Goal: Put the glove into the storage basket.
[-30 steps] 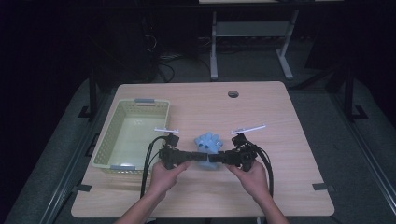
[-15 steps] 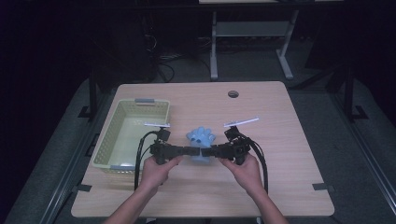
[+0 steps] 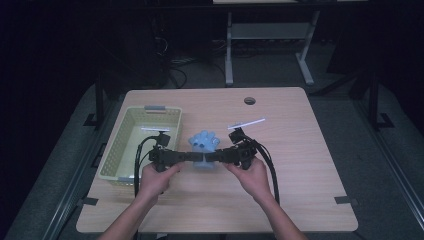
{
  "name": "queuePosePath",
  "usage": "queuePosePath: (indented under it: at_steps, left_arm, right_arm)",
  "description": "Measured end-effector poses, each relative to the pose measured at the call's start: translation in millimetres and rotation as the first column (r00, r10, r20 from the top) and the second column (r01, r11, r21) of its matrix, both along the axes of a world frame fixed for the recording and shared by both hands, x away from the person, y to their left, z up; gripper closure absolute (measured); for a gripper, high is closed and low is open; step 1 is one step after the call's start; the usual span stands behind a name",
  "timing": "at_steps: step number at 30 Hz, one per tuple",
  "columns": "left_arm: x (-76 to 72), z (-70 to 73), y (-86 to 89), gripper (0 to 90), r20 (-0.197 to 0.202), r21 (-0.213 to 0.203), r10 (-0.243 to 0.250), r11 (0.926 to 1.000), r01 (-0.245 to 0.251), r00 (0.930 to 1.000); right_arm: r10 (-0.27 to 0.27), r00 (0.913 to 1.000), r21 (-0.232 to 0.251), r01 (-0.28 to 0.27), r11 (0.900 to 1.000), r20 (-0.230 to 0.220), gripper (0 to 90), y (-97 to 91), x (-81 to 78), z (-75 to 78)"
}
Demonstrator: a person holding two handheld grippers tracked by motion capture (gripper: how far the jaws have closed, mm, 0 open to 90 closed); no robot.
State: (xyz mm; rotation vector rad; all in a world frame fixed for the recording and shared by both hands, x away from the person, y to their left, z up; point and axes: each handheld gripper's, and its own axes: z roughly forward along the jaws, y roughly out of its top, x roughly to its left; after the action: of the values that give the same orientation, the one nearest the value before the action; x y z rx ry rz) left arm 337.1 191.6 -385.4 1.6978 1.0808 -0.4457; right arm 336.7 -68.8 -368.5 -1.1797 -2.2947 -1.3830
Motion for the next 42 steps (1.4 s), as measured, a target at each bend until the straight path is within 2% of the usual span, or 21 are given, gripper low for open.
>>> queuePosePath:
  at_steps: [7,11,15,21,27,32,37,42]
  left_arm:
    - [1.2,3.6,11.3,68.9,0.0,-0.007,0.016,0.9998,-0.016,0.9999]
    - [0.3,9.0,22.6,68.8,0.015,-0.01,0.026,0.9996,-0.026,0.9995]
    - [0.2,11.9,31.5,68.8,0.011,-0.018,0.04,0.999,-0.04,0.9991]
    - [0.6,15.8,41.4,68.7,0.02,-0.009,0.043,0.9991,-0.042,0.9989]
    - [1.6,18.4,52.9,68.7,0.013,-0.025,0.056,0.9981,-0.056,0.9983]
    - [2.0,21.3,63.0,68.8,0.017,-0.022,0.074,0.9971,-0.073,0.9971]
    - [3.4,20.8,73.4,68.9,0.022,-0.017,0.071,0.9974,-0.07,0.9972]
    - [4.4,20.5,84.0,69.3,0.007,-0.013,0.081,0.9967,-0.081,0.9967]
  right_arm:
    - [0.01,0.9999,0.0,-0.01,1.0,-0.001,70.2,12.7,4.2,4.9]
    - [0.022,0.9997,0.003,-0.022,0.9998,0.01,70.0,21.2,6.7,9.8]
    - [0.033,0.9993,0.002,-0.033,0.9994,0.016,70.0,30.4,9.1,13.8]
    - [0.043,0.9991,0.008,-0.043,0.9991,0.008,69.8,41.6,12.7,17.7]
    - [0.051,0.9987,0.014,-0.051,0.9986,0.008,69.7,50.6,15.9,20.4]
    - [0.061,0.9981,0.007,-0.061,0.9981,0.006,69.6,61.9,19.9,23.9]
    - [0.072,0.9974,0.002,-0.072,0.9974,0.007,69.6,71.7,22.4,25.1]
    - [0.084,0.9964,-0.011,-0.084,0.9964,0.013,69.5,83.1,25.4,25.5]
